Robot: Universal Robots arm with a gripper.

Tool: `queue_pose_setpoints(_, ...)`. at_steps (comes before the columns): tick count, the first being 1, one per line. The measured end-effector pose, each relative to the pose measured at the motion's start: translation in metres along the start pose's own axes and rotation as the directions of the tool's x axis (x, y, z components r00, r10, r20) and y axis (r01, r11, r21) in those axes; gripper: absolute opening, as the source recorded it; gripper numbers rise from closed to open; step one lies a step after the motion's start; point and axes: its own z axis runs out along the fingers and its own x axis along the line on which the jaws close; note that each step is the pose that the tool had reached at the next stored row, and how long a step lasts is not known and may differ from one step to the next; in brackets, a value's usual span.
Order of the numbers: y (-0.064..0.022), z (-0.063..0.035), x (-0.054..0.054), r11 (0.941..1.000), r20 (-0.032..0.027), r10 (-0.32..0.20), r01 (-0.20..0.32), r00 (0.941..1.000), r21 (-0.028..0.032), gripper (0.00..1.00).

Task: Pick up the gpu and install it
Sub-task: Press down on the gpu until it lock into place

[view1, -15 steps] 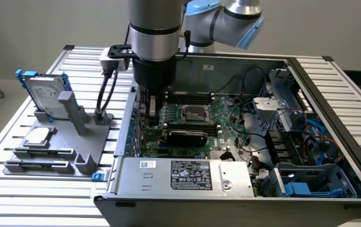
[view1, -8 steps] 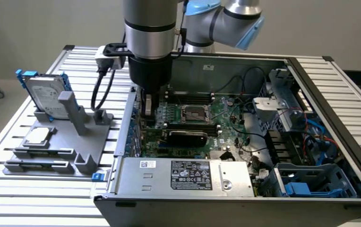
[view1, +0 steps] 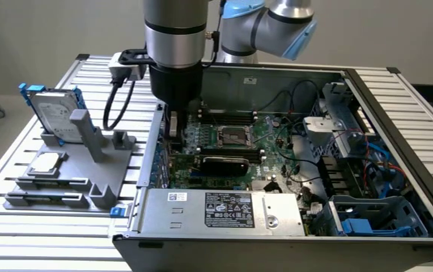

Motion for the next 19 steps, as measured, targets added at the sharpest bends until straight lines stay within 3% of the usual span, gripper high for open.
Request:
queue_pose_setpoints(6,0.0010,-0.0040,0.0011,1.0000,-0.0052,0.000,0.000,1.0000,-0.0060,0.11)
queue_pose_setpoints(14,0.0012,-0.0048,0.0022,0.9995,-0.0070,-0.001,0.001,1.0000,-0.0321,0.11)
queue_pose_setpoints(19,0.0012,-0.0047,0.0022,0.9993,-0.0068,-0.001,0.001,1.0000,-0.0379,0.11)
